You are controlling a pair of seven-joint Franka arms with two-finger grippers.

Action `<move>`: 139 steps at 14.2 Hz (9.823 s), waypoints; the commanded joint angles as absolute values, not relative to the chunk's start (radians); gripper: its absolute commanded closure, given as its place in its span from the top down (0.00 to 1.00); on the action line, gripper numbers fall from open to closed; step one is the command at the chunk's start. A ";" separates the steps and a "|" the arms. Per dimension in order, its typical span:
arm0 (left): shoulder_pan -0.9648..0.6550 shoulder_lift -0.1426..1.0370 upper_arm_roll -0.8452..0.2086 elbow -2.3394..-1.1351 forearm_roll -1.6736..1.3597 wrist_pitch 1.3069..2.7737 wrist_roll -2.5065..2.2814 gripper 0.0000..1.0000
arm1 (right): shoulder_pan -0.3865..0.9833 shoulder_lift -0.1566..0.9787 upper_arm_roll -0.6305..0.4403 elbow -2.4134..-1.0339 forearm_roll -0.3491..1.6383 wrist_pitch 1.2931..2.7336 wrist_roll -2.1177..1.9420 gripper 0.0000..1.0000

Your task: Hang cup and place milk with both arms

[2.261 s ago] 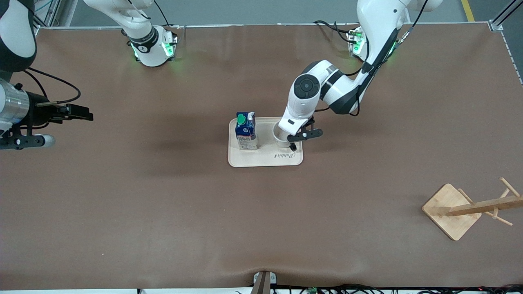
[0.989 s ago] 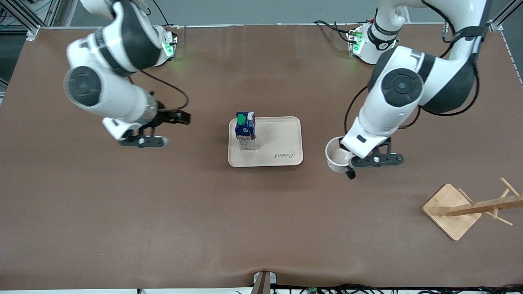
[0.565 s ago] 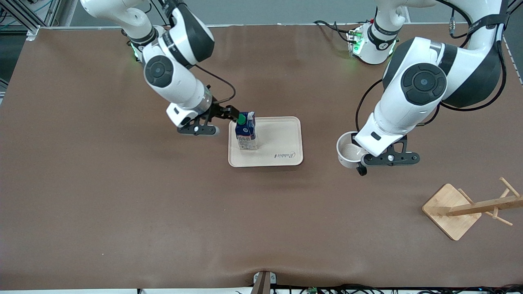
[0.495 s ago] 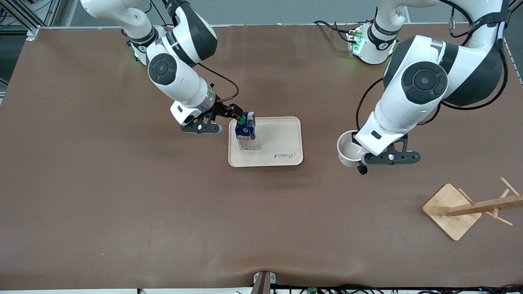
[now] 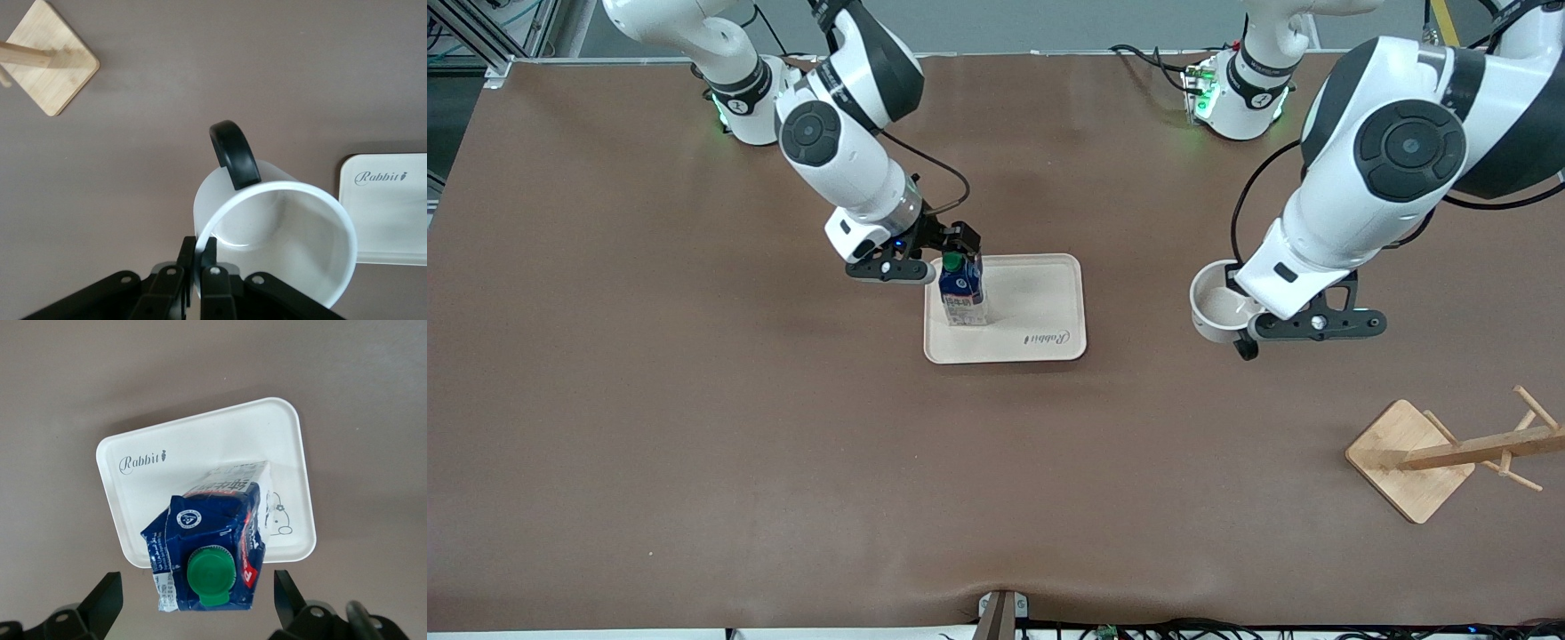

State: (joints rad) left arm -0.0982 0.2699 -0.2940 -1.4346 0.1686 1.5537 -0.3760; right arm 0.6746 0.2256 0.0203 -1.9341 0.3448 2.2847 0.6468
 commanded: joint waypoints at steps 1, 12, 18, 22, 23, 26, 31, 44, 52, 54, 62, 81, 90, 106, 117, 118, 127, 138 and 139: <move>-0.061 0.264 -0.302 -1.422 0.170 1.517 -0.313 0.00 | 0.690 0.242 0.006 -1.939 0.333 2.299 0.669 1.00; 0.247 0.279 -0.299 -1.356 0.173 1.522 0.288 0.00 | 0.715 0.284 0.006 -1.928 0.242 2.355 0.716 1.00; 0.327 0.313 -0.296 -1.329 0.178 1.612 0.527 0.00 | 0.716 0.291 0.008 -1.908 0.245 2.342 0.718 1.00; 0.348 0.333 -0.278 -1.308 0.183 1.641 0.661 0.00 | 0.709 0.291 0.006 -1.899 0.248 2.338 0.715 1.00; 0.348 0.333 -0.264 -1.308 0.183 1.655 0.701 0.00 | 0.709 0.291 0.005 -1.896 0.250 2.338 0.715 1.00; 0.353 0.342 -0.244 -1.308 0.184 1.660 0.768 0.00 | 0.709 0.291 0.005 -1.894 0.250 2.338 0.715 1.00; 0.376 0.359 -0.222 -1.308 0.184 1.729 0.851 0.00 | 0.730 0.313 0.003 -1.901 0.239 2.352 0.718 1.00; 0.434 0.397 -0.225 -1.308 0.175 1.835 0.896 0.63 | 0.746 0.325 0.005 -1.901 0.187 2.376 0.819 0.00; 0.423 0.380 -0.238 -1.310 0.133 1.801 0.821 1.00 | 0.635 0.298 0.003 -1.683 0.189 1.951 0.835 0.00; 0.423 0.367 -0.253 -1.313 0.129 1.773 0.766 1.00 | 0.615 0.290 0.003 -1.686 0.199 1.933 0.851 0.00; 0.423 0.336 -0.354 -1.321 0.129 1.631 0.470 1.00 | 0.428 0.241 0.002 -1.658 0.244 1.721 0.974 0.00; 0.426 0.308 -0.518 -1.324 0.143 1.471 0.017 1.00 | -0.167 0.190 0.000 -1.913 0.083 1.998 -0.066 0.00; 0.349 0.301 -0.493 -1.321 0.144 1.473 0.025 1.00 | -0.178 0.181 0.000 -2.066 0.078 2.102 -0.063 0.00; -0.014 0.143 -0.095 -1.482 0.035 1.638 0.011 1.00 | -0.204 0.189 0.003 -2.109 -0.015 2.112 -0.074 0.62; -0.018 -0.015 -0.100 -1.598 0.041 1.632 0.017 1.00 | -0.206 0.187 0.005 -2.123 -0.014 2.105 -0.074 1.00; -0.014 -0.012 -0.100 -1.597 0.040 1.631 0.021 1.00 | -0.206 0.187 0.003 -2.123 -0.014 2.103 -0.074 1.00; 0.017 -0.023 -0.100 -1.556 -0.014 1.519 0.026 1.00 | -0.196 0.184 0.008 -2.060 -0.002 2.016 -0.061 1.00; 0.015 -0.012 -0.101 -1.542 -0.017 1.508 0.015 1.00 | -0.112 0.202 0.009 -1.743 -0.023 1.571 -0.061 1.00; 0.015 -0.012 -0.101 -1.542 -0.017 1.508 0.015 1.00 | -0.106 0.209 0.009 -1.709 -0.032 1.563 -0.061 1.00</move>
State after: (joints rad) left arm 0.0141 -0.0126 -0.0997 -1.5583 0.0021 1.5249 0.0226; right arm -0.1334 0.1915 0.0098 -1.7912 0.0038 1.6145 -0.0679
